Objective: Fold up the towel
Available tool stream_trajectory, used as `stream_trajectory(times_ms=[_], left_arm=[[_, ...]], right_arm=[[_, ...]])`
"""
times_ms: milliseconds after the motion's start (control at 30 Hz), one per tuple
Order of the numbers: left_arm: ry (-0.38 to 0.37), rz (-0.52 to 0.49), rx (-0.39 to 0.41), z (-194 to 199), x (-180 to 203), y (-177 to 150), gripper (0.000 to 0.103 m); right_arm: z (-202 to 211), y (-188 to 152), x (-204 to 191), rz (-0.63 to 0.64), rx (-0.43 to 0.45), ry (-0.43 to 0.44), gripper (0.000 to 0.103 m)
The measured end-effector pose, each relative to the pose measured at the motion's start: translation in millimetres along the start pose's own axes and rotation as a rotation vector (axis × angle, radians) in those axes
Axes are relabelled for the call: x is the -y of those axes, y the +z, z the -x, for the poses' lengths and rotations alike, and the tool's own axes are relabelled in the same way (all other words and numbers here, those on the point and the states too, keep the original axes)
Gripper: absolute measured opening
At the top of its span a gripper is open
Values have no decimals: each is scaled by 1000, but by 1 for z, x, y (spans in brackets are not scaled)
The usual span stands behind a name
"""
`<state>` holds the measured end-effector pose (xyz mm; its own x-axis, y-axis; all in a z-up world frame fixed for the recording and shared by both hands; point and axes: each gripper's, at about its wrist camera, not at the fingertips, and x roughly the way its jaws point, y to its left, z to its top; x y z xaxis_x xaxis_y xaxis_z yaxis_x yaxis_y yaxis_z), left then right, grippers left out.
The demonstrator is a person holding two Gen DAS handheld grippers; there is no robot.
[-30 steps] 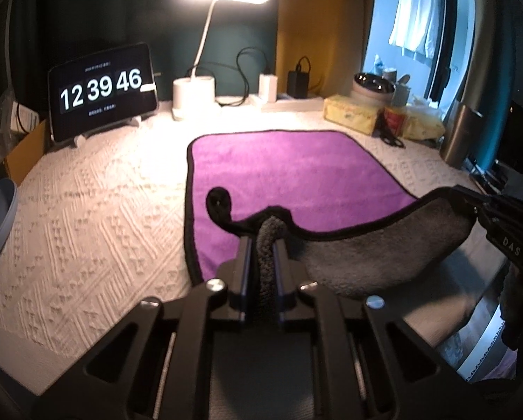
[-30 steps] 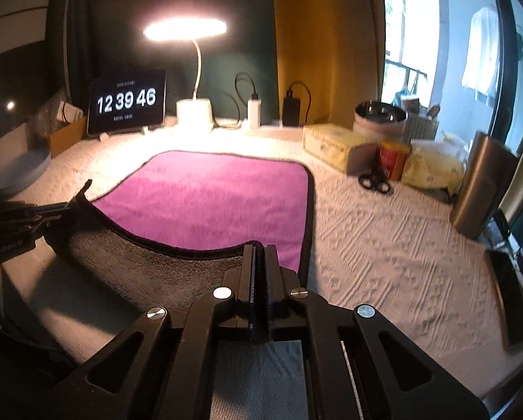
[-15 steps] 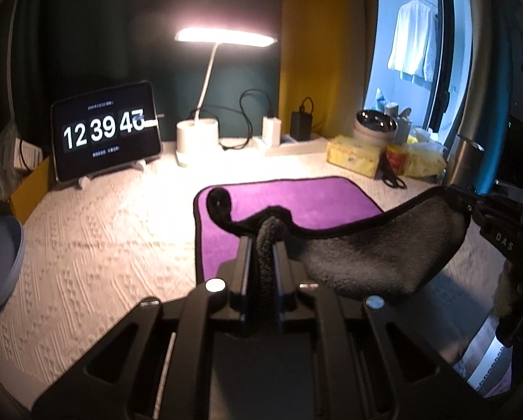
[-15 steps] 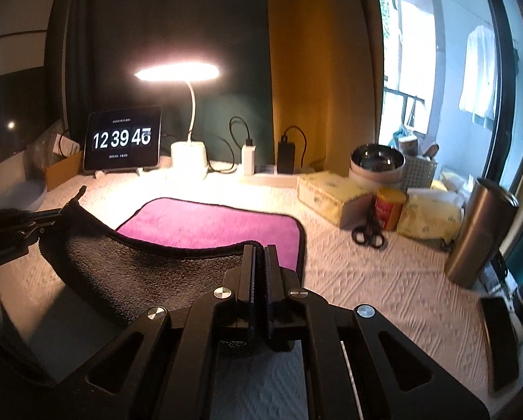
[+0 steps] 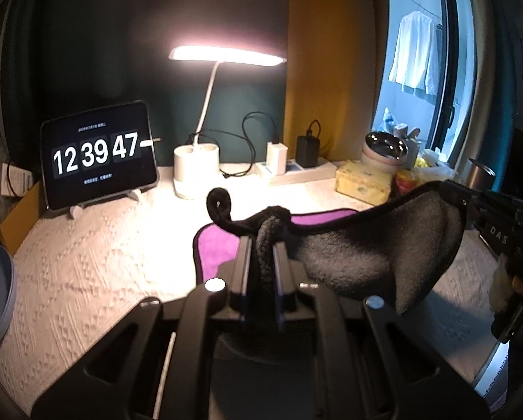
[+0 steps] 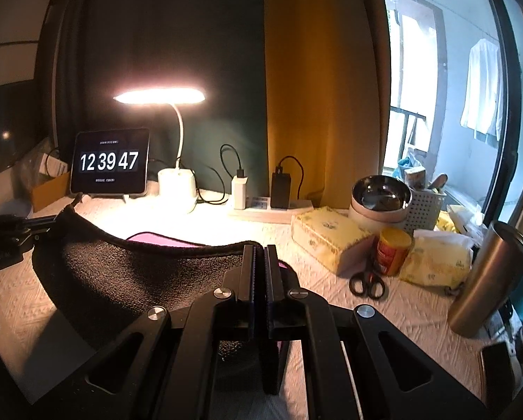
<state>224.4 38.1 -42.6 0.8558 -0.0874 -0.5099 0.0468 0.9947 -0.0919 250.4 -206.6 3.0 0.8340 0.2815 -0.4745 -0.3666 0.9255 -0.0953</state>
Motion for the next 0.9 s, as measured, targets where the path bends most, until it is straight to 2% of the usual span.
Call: stream_trajectory(times_ms=[467,900], left_arm=[[16,-2,21,-46,-18,30,12],[47,-25,-41,-117,-34,35,12]], right_arm=[[-56,21,9,20,2,12,5],[-125,16,12,13,-65,0,5]])
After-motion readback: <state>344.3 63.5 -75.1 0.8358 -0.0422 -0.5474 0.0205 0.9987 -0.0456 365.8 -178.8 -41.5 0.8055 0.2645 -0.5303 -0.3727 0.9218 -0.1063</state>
